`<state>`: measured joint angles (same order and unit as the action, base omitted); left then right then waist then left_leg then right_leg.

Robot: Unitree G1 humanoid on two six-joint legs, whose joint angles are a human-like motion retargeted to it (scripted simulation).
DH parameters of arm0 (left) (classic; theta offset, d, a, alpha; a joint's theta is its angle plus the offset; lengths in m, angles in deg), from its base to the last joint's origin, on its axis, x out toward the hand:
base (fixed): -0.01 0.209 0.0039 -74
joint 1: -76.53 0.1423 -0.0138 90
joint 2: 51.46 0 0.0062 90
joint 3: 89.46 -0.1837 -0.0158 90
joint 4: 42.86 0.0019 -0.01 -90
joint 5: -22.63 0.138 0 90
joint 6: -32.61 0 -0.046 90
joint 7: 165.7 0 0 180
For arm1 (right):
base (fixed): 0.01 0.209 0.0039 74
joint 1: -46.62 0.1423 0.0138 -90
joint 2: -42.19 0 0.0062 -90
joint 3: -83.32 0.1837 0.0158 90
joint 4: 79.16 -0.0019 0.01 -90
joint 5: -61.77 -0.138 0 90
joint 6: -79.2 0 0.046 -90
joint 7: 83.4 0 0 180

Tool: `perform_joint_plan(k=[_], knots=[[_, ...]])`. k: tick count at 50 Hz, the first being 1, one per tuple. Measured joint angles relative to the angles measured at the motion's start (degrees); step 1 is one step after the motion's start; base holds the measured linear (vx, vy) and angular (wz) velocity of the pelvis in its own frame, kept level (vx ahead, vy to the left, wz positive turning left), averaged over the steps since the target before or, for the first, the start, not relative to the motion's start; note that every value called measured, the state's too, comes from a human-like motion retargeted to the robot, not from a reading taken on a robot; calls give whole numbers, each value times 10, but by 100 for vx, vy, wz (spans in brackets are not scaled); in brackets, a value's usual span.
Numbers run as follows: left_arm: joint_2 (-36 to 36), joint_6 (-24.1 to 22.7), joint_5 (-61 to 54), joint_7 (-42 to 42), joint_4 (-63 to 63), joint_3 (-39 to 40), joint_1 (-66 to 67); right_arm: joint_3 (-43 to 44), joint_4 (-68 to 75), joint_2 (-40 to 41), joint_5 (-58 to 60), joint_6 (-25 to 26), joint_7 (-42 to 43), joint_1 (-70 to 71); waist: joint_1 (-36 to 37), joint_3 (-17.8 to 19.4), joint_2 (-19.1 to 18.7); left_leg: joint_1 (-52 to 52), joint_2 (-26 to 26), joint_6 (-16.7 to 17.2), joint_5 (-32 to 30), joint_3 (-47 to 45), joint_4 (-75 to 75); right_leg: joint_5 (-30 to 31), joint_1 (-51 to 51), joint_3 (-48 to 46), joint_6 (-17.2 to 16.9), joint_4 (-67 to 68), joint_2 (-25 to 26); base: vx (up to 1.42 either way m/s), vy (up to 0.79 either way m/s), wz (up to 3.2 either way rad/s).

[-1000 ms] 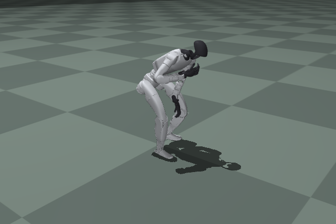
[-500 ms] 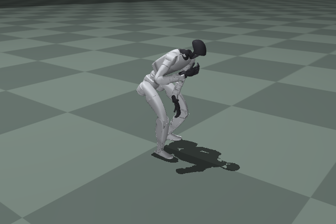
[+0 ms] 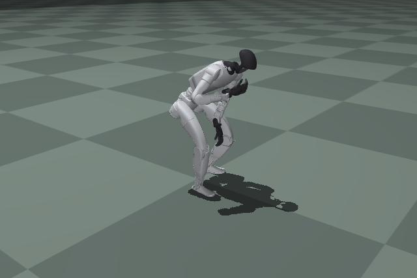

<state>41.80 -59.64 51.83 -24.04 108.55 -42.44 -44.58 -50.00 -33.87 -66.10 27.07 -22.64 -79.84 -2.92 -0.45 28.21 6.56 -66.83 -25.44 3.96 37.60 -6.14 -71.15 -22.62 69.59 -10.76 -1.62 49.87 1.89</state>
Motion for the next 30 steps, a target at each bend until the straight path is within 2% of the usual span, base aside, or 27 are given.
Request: perform_joint_plan(k=[30], knots=[[9, -2, -2, 34, 34, -24, -9, -8, 51, 8, -13, -9, 21, 5, -2, -3, -12, 37, -1, 11, -1, 7, 19, -7, -41, -8, 14, -7, 2, 0, 0, 0]])
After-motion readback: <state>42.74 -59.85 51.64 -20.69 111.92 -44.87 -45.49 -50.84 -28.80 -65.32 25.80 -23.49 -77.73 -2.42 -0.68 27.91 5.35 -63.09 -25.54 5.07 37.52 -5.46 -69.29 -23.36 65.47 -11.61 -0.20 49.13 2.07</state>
